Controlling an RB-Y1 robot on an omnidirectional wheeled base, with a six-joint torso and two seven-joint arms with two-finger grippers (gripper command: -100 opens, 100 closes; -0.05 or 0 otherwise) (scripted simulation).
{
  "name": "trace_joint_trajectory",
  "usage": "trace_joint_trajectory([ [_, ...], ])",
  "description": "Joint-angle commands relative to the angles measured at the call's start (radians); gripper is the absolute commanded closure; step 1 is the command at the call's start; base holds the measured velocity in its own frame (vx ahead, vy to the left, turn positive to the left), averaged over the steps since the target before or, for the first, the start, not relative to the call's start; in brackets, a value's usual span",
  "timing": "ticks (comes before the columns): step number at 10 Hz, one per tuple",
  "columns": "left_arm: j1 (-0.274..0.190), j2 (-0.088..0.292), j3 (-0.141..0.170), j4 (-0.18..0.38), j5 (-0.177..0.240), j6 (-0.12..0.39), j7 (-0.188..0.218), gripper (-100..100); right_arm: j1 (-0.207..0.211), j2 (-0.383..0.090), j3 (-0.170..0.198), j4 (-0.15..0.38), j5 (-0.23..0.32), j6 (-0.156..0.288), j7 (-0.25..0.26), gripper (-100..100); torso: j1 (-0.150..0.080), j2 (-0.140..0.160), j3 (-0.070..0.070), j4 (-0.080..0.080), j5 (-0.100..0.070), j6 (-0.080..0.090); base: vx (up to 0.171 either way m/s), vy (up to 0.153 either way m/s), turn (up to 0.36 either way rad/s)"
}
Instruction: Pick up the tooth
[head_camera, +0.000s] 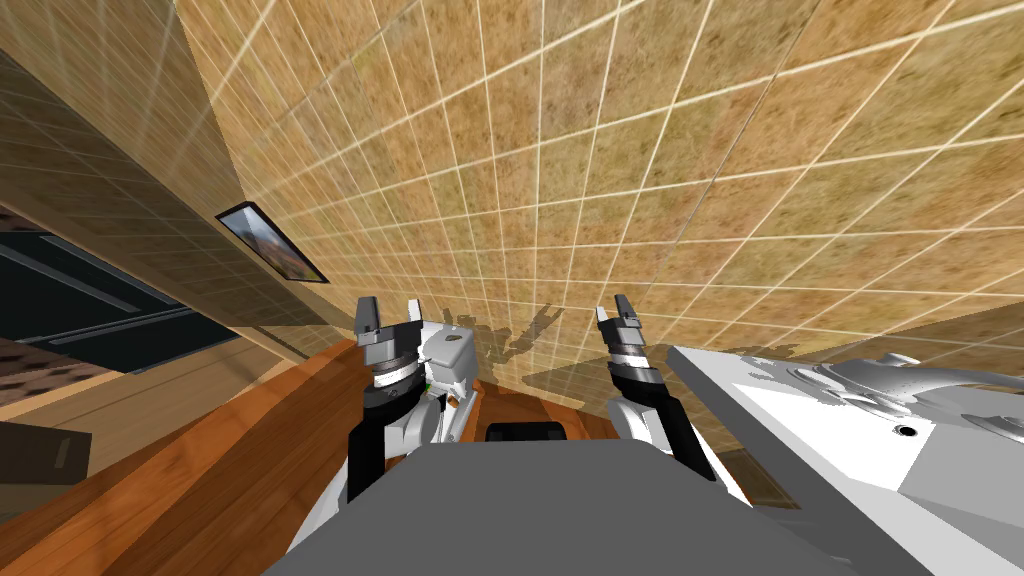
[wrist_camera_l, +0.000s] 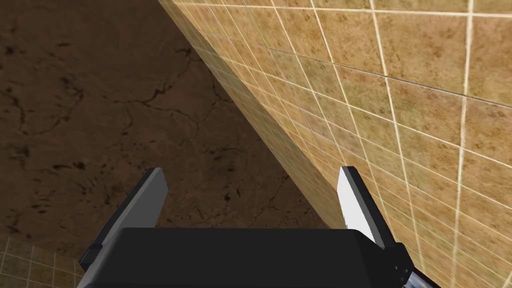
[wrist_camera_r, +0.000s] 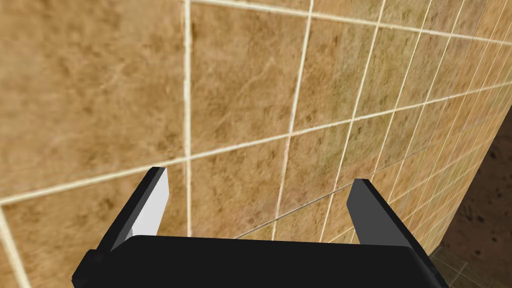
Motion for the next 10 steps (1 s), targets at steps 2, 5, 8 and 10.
trace_joint_trajectory([
  [2,-0.02,0.051,0.002,0.03,-0.003,0.031,0.005,-100,0.0,0.0,0.0,0.0,0.0,0.0,0.0,0,0.001,0.0,0.0,0.0,0.0,0.0,-0.013,0.015,-0.02],
  [5,-0.068,0.128,0.006,0.101,-0.01,0.105,0.017,-100,0.0,0.0,0.0,0.0,0.0,0.0,0.0,0,0.003,0.002,0.001,0.0,0.001,0.0,-0.038,0.043,-0.043],
  [8,-0.113,0.182,0.01,0.164,-0.015,0.169,0.027,-100,0.0,0.0,0.0,0.0,0.0,0.0,0.0,0,0.003,0.002,0.001,0.0,0.001,0.0,-0.034,0.038,-0.035],
  [10,-0.139,0.21,0.013,0.204,-0.017,0.22,0.033,-100,0.0,0.0,0.0,0.0,0.0,0.0,0.0,0,0.003,0.002,0.001,0.001,0.001,0.0,-0.032,0.039,-0.028],
])
